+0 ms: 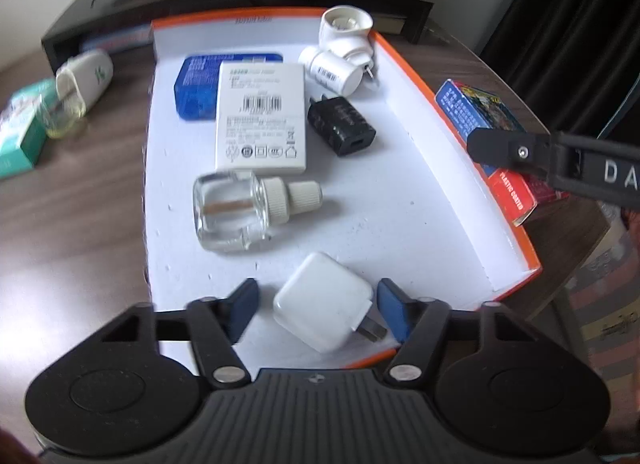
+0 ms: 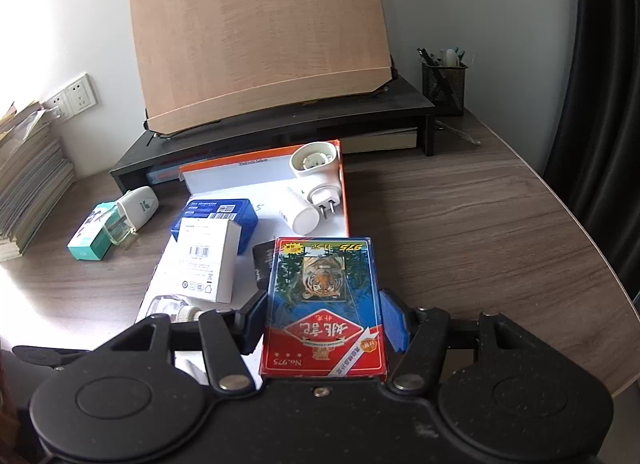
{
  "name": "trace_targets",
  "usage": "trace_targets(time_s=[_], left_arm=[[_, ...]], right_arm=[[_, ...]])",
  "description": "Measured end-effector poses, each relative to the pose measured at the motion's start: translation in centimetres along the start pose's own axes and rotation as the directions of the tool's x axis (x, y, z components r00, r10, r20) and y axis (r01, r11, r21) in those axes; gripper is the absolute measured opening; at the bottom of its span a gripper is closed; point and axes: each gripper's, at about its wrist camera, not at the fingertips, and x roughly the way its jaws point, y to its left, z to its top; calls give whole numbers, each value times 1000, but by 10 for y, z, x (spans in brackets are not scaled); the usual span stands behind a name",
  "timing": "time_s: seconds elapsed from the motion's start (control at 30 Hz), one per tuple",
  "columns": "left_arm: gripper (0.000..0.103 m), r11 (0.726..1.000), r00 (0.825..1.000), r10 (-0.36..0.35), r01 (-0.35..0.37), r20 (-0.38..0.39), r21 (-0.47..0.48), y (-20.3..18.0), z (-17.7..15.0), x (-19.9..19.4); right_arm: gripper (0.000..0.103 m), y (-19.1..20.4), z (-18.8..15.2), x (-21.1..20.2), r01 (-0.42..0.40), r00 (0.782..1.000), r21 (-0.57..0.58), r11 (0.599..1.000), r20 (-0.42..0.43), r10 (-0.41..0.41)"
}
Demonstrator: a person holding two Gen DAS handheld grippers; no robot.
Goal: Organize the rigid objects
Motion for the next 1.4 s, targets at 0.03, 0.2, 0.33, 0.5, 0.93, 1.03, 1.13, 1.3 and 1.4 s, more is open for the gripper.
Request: trace_targets(time_s=[0.03, 0.2, 0.33, 0.5, 0.93, 1.03, 1.13, 1.3, 1.4], left_arm=[[51, 1000, 1000, 9, -9, 10, 12, -1, 1, -1], [45, 999, 997, 8, -5, 79, -36, 10, 8, -16], [44, 999, 991, 22, -17, 130, -42, 12, 11, -29], [44, 992, 978, 31, -5, 206, -125, 23, 25, -44], [45, 979, 938, 126, -65, 323, -193, 31, 75, -64], [45, 977, 936, 138, -75, 325, -201, 33, 85, -62], [45, 977, 934, 143, -81, 327, -197, 35, 91, -61], [45, 977, 935, 145, -82, 325, -198, 39, 102, -55], [45, 976, 934, 154, -92, 323, -199, 41, 107, -52]], right_arm=[[71, -1, 0, 0, 0, 1000, 4, 1000, 2, 0], [71, 1, 1, -1, -15, 1000, 1, 1000, 7, 15], [71, 5, 1, 0, -31, 1000, -9, 999, 4, 31], [71, 10, 6, -2, -42, 999, -29, 999, 21, 43], [71, 35, 42, -2, -69, 993, -95, 993, 86, 78], [71, 38, 47, 2, -68, 993, -99, 993, 88, 77], [71, 39, 51, 6, -69, 993, -97, 993, 85, 78], [71, 41, 57, 15, -65, 994, -91, 994, 81, 72], [71, 42, 61, 20, -61, 994, -90, 994, 81, 68]])
